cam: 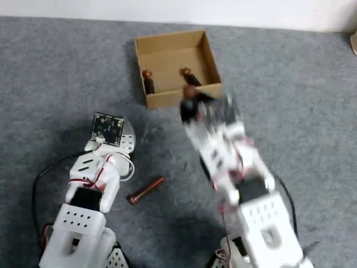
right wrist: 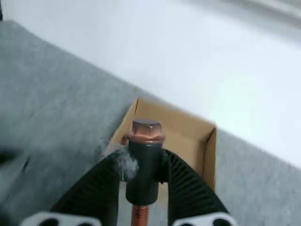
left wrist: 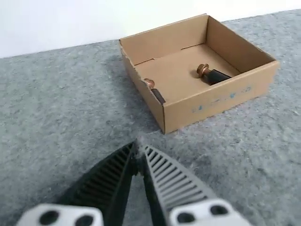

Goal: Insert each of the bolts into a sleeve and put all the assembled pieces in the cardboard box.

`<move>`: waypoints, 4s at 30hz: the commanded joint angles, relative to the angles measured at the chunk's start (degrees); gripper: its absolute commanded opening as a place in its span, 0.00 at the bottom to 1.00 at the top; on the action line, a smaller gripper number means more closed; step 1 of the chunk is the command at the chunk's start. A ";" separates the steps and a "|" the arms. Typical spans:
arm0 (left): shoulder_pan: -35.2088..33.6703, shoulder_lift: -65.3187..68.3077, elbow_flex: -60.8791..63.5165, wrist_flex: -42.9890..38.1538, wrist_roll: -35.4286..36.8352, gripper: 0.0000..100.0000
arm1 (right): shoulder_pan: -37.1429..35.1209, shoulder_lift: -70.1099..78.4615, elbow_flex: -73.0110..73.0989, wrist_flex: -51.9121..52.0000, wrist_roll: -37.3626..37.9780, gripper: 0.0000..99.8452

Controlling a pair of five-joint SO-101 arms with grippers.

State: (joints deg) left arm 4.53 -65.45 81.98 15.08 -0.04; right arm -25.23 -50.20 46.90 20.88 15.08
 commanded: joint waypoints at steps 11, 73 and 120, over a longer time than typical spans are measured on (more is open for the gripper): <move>-0.13 0.22 -1.19 -1.32 0.09 0.02 | 8.57 64.57 -66.86 13.67 0.35 0.00; -0.13 0.22 -0.22 -4.04 0.00 0.02 | 10.86 89.36 -63.52 -6.37 -0.53 0.16; -6.99 0.22 -14.20 13.98 7.74 0.02 | -12.00 9.98 -57.89 70.20 -0.44 0.45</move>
State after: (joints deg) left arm 0.13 -65.45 75.38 21.32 3.91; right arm -32.88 -39.47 -15.78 88.66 13.85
